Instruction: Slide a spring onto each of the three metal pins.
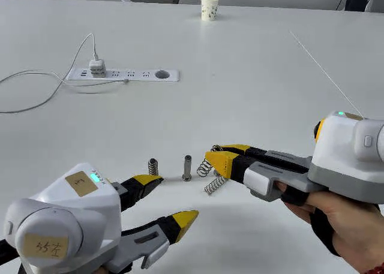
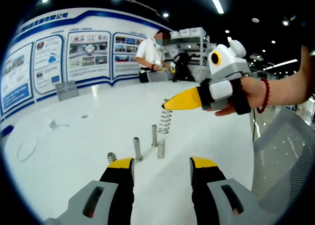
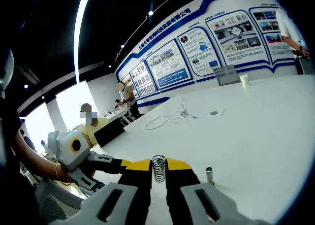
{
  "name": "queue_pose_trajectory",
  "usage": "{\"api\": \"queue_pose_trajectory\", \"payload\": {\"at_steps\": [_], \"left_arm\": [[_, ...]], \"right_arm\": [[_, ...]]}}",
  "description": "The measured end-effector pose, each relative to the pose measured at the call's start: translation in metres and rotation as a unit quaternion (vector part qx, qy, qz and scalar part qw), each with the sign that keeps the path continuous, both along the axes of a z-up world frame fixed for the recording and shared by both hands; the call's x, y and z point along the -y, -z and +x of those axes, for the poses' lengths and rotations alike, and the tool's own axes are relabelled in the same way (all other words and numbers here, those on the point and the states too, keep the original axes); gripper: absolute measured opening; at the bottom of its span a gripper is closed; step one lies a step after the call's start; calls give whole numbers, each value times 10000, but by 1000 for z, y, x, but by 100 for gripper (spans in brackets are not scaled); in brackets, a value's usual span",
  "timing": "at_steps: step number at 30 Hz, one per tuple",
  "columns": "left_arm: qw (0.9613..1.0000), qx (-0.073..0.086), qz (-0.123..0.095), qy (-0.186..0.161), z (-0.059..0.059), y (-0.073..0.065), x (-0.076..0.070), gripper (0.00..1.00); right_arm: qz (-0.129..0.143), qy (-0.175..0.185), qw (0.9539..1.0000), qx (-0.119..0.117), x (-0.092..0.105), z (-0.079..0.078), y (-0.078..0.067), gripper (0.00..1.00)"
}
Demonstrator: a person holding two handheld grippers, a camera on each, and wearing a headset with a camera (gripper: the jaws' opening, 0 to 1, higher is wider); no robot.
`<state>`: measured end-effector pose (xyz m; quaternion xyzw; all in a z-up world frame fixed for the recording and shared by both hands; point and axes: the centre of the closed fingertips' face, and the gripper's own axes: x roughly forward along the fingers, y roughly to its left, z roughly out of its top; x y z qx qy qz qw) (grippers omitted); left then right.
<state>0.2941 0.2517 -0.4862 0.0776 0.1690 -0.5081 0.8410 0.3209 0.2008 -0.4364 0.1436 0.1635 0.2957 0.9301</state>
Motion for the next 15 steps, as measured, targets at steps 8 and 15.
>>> {"api": "queue_pose_trajectory", "payload": {"at_steps": [8, 15], "left_arm": [[9998, -49, -3, -216, 4, 2, -7, 53], [9990, -94, -12, -427, 10, 3, -14, 60]], "right_arm": [[-260, 59, 9995, 151, 0, 12, 0, 11], [-507, 44, 9984, 238, -2, 21, 1, 11]]}}
